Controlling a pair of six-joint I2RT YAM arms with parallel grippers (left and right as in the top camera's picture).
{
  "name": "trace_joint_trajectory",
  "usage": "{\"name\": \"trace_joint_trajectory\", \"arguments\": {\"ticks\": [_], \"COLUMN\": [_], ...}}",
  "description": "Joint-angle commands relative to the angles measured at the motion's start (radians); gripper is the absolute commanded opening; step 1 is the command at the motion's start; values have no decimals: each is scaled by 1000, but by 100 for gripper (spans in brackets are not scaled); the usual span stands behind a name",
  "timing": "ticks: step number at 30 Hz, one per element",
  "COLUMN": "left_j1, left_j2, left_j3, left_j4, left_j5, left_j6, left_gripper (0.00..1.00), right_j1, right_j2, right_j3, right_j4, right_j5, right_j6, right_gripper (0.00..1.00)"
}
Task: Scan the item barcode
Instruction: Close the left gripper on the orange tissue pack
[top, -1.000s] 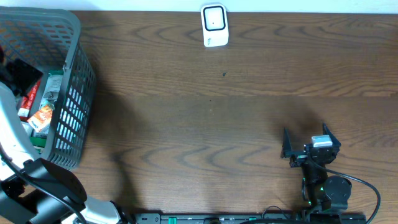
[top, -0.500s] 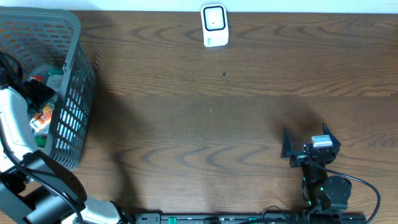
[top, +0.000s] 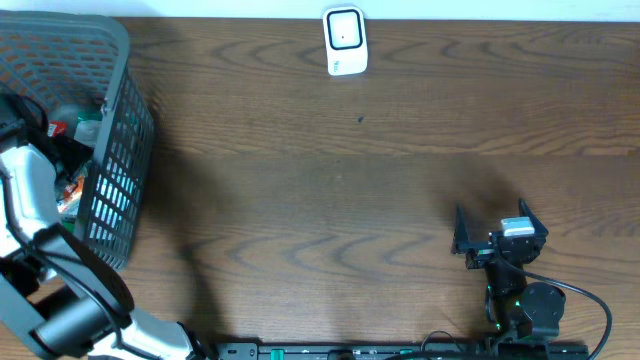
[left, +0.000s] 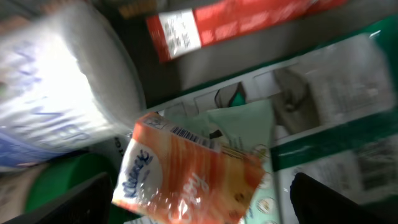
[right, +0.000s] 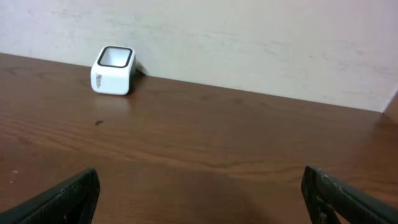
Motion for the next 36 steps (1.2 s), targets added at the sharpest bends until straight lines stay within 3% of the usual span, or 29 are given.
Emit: {"name": "trace_joint_trajectory", "arguments": {"ticks": [1, 5, 8, 13, 20, 24, 26, 27, 28, 29, 30, 36], "left_j1": [4, 4, 4, 4, 4, 4, 4, 4, 4, 4, 4, 4], "left_j2": [53, 76, 60, -23, -144, -205, -222, -224, -222, -218, -209, -131], "left_j3": [-10, -10, 0, 23, 23, 23, 23, 23, 21, 17, 5, -40], "left_j4": [2, 3, 3, 8, 33, 40, 34, 19, 6, -5, -19, -74], "left_j5": [-14, -13, -13, -13, -14, -14, -14, -14, -16, -26, -48, -68], "left_j6": [-5, -5, -4, -1, -1, -1, 9, 22, 22, 21, 21, -25], "left_gripper": [92, 88, 65, 58, 36, 19, 20, 48, 61, 65, 69, 70], "right_j1": [3, 3, 3, 3, 3, 3, 3, 3, 3, 3, 3, 3], "right_j2": [3, 3, 3, 3, 3, 3, 3, 3, 3, 3, 3, 8], "right_j3": [-1, -1, -1, -1, -1, -1, -1, -1, -1, -1, -1, -1], "right_j4": [-3, -3, -3, -3, -3, -3, -3, -3, -3, -3, -3, -3], "right_j5": [-3, -3, -3, -3, -3, -3, -3, -3, -3, -3, -3, -3], "right_j6": [14, 14, 14, 14, 14, 14, 14, 14, 14, 14, 14, 14], "right_gripper": [99, 99, 99, 99, 99, 99, 99, 99, 99, 99, 99, 99]}}
